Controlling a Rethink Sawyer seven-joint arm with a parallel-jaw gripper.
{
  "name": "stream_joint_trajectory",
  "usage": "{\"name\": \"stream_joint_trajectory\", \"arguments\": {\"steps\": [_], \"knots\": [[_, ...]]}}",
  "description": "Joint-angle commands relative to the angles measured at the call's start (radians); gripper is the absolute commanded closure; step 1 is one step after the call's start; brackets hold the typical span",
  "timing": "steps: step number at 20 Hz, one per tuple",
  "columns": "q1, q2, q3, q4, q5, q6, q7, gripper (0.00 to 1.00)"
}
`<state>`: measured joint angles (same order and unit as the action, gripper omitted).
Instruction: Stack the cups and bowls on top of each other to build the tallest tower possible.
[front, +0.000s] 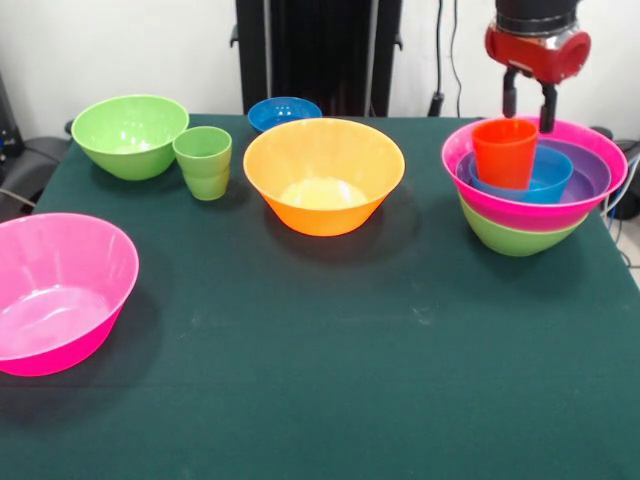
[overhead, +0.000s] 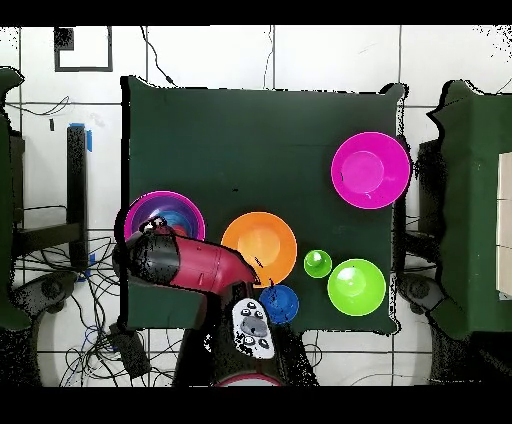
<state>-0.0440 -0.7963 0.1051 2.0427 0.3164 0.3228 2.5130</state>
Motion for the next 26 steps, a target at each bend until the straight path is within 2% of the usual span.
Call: {"name": "stream_joint_trajectory", "arguments": {"steps": [1, 9, 17, 20, 26], "knots": [[-0.046, -0.056, -0.035, -0.051, -0.104, 0.214, -0.06, 0.0], [-0.093, -0.119, -0.014, -0.093, -0.158, 0.358, -0.065, 0.0], [-0.192, -0.132, 0.02, -0.144, -0.248, 0.443, -0.162, 0.0], [-0.237, -0.124, 0.035, -0.15, -0.285, 0.44, -0.21, 0.0], [-0.284, -0.116, 0.052, -0.144, -0.36, 0.393, -0.231, 0.0]]}}
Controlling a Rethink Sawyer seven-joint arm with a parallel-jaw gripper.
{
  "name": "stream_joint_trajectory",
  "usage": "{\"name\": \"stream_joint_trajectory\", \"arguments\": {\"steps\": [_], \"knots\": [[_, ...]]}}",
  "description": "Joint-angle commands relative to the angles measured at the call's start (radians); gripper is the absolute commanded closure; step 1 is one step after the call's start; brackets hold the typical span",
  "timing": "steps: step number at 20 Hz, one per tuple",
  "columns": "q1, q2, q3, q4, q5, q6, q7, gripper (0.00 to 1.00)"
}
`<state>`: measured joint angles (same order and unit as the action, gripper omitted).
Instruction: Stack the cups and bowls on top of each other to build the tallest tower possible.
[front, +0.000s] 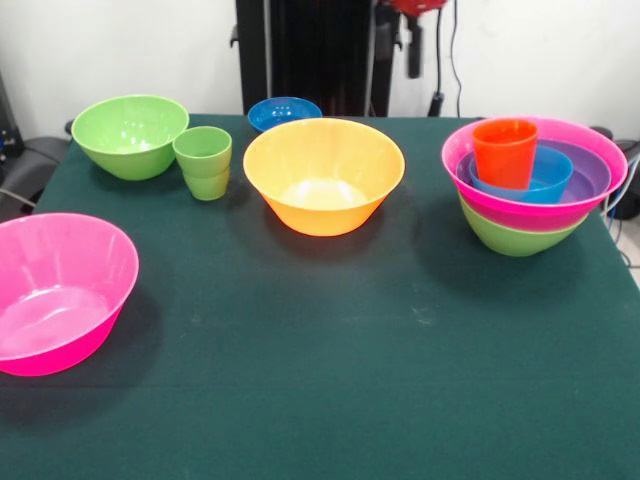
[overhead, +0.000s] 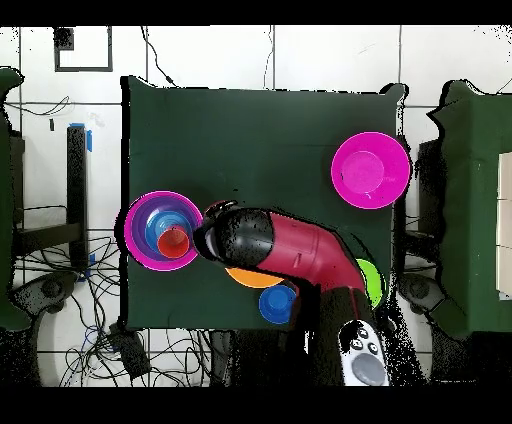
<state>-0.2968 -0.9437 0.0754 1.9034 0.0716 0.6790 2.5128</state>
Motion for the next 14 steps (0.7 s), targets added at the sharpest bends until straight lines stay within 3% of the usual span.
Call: {"name": "stream_joint_trajectory", "arguments": {"steps": [1, 9, 14], "knots": [[-0.044, 0.034, 0.083, -0.01, -0.131, 0.039, -0.246, 0.0], [-0.169, 0.047, 0.142, -0.046, -0.239, 0.078, -0.342, 0.0], [-0.229, 0.037, 0.172, -0.029, -0.284, 0.088, -0.351, 0.0]]}}
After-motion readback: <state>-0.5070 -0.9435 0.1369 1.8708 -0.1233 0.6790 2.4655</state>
